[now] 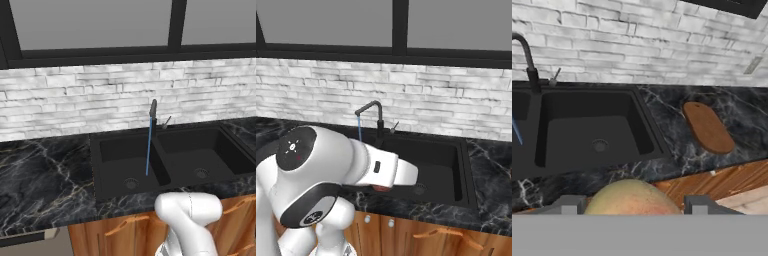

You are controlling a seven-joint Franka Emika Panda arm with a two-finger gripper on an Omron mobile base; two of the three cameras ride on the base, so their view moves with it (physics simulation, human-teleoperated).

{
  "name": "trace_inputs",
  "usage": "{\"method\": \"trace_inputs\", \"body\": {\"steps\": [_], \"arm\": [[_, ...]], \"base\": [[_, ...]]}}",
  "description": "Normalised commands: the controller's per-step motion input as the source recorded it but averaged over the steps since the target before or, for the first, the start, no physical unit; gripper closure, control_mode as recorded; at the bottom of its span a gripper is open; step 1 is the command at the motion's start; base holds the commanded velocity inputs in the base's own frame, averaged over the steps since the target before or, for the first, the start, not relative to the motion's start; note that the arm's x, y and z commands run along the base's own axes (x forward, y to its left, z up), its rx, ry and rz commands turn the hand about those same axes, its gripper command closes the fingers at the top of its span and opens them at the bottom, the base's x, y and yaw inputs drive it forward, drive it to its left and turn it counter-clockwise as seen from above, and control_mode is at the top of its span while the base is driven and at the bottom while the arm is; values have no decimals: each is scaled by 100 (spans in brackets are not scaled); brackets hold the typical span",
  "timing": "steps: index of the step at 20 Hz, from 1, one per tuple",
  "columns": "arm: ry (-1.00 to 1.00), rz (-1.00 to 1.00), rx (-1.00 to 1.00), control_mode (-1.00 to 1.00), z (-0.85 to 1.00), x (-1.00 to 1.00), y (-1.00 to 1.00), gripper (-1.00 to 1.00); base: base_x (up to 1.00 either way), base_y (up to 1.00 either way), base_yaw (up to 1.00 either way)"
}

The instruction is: Pick the peach from the sink and place it on the cutting board to airdry. Then turn off the sink faucet.

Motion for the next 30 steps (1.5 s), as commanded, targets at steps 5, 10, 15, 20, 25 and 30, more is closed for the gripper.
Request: {"method": "trace_inputs", "body": {"steps": [5, 10, 15, 20, 25, 30], "arm": [[14, -9, -6, -100, 17, 0, -36, 100], [1, -10, -9, -100, -1, 0, -48, 100], [3, -8, -1, -100, 0, 2, -62, 100], [5, -7, 0, -100, 0, 18, -60, 100], [1, 0, 2, -100, 0, 29, -52, 100], [1, 0, 7, -100, -1, 26, -55, 100]], "base": [[0, 0, 0], [0, 0, 0], [0, 0, 0], [0, 0, 0], [0, 0, 0], [0, 0, 0]]}}
